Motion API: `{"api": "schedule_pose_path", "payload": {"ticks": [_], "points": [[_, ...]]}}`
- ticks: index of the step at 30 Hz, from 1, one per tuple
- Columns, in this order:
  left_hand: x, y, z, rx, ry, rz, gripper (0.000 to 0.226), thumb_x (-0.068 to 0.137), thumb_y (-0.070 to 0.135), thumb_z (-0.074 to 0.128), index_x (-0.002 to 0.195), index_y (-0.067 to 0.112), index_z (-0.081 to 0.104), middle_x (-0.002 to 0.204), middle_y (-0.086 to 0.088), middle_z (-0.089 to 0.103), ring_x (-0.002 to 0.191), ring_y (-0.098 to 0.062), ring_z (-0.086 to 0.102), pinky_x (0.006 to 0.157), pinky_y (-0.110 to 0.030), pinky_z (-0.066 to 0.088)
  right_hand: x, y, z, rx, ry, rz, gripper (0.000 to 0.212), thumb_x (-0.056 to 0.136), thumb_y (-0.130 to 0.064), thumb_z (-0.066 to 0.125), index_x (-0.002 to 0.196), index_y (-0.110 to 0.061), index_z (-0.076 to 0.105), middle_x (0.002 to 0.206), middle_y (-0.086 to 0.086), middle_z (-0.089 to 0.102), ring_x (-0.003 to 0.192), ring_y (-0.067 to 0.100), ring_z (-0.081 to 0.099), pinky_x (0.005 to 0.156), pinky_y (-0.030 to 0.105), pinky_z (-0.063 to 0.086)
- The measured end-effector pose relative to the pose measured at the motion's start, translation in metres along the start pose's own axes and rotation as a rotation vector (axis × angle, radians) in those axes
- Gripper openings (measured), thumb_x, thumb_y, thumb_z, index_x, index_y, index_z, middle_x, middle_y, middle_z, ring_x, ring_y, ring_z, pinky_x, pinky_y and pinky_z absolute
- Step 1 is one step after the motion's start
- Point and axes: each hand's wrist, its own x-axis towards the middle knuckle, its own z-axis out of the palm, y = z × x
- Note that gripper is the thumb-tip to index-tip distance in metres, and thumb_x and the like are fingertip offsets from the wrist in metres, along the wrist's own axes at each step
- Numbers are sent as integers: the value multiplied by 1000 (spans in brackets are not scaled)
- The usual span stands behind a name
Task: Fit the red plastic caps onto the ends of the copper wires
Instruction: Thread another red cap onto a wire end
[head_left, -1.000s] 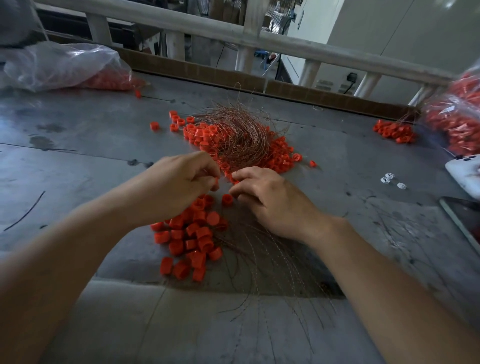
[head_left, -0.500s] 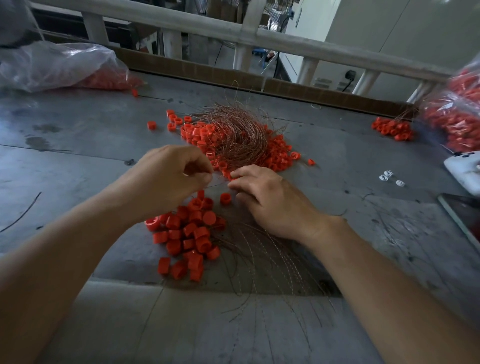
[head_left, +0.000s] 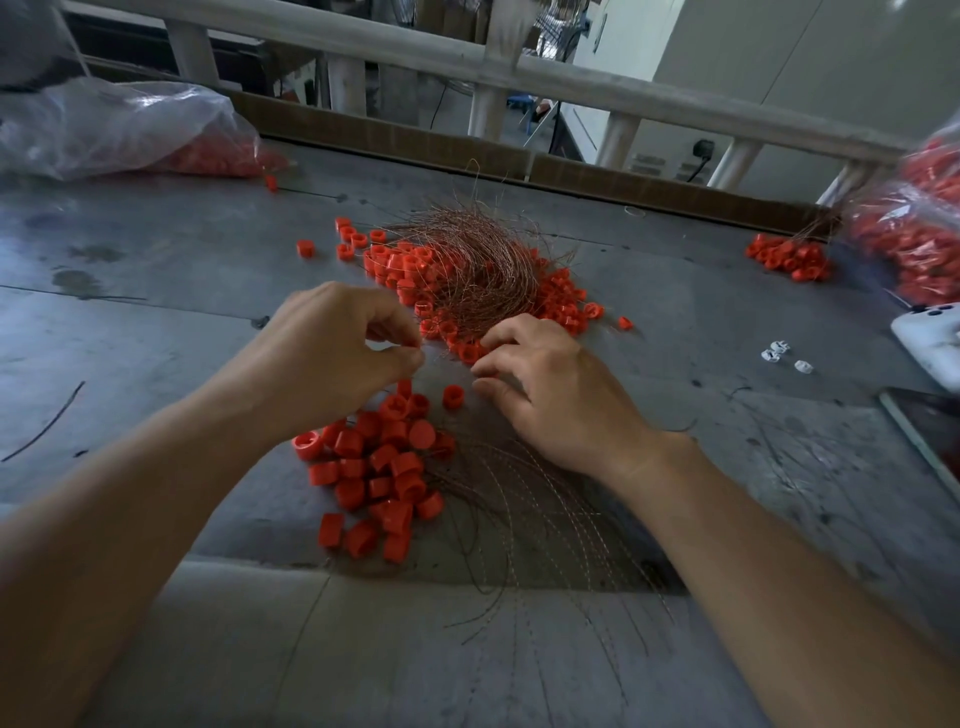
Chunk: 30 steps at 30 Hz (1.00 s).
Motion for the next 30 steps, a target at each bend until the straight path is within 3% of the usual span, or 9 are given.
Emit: {"api": "schedule_pose_path", "payload": {"ticks": [4, 7, 11, 14, 19, 22, 24, 26, 30], "points": [[0, 1, -2, -17, 10, 10, 21, 78, 23, 70, 69, 37, 57, 75, 25, 55, 67, 35, 38, 57, 10, 27, 2, -1, 4, -19, -67, -39, 33, 92, -30, 50, 117, -10, 60, 140, -3, 40, 121, 12, 35, 90, 16, 24], [0, 1, -4, -44, 41, -5, 23, 78, 22, 69, 66, 37, 57, 73, 24, 56, 65, 32, 41, 55, 9, 28, 2, -1, 6, -77, -133, -19, 45, 94, -40, 43, 130, -13, 49, 149, -5, 27, 128, 13, 27, 99, 25, 22], [1, 3, -5, -93, 51, -11, 24, 77, 19, 70, 65, 36, 58, 71, 22, 58, 54, 23, 49, 49, 4, 32, 2, -4, 4, -100, -125, -5, 54, 94, -40, 41, 139, -12, 35, 148, -4, 28, 130, 13, 25, 102, 25, 20], [1, 3, -6, -97, 47, -14, 24, 77, 19, 70, 65, 35, 58, 71, 22, 58, 53, 23, 49, 48, 3, 33, 1, -5, 3, -91, -122, -5, 51, 94, -37, 43, 138, -11, 38, 148, -3, 26, 129, 14, 26, 102, 27, 23], [1, -1, -4, -25, 5, -24, 21, 77, 26, 69, 65, 39, 57, 72, 24, 56, 64, 26, 46, 52, -3, 31, 2, -6, 2, -83, -140, -9, 56, 92, -43, 40, 136, -9, 39, 154, -7, 6, 131, 15, 25, 103, 33, 27], [1, -2, -1, -5, -15, -21, 22, 77, 27, 69, 64, 41, 56, 76, 21, 59, 68, 12, 51, 59, -12, 35, 3, -3, 4, -74, -130, -2, 63, 93, -43, 41, 143, -9, 24, 154, -7, 7, 136, 12, 15, 106, 23, 13], [2, -2, 0, -16, -16, -32, 21, 76, 25, 71, 65, 40, 60, 74, 18, 62, 68, 6, 56, 58, -13, 40, 2, -2, 5, -52, -112, -1, 65, 93, -42, 42, 144, -8, 20, 154, -5, 11, 137, 9, 11, 100, 12, 3], [2, -2, 1, -2, -11, -25, 14, 75, 23, 72, 70, 35, 67, 67, 21, 61, 62, 10, 56, 54, -2, 37, 2, -2, 4, -33, -83, -7, 64, 93, -40, 44, 143, -7, 22, 153, -3, 16, 137, 9, 12, 99, 9, 3], [1, 2, 0, -32, -12, 30, 22, 75, 22, 73, 66, 40, 63, 64, 23, 59, 64, 17, 56, 52, 2, 37, 1, -2, 2, -7, -29, -15, 63, 91, -40, 46, 141, -6, 29, 151, 0, 23, 137, 10, 18, 104, 14, 9]]}}
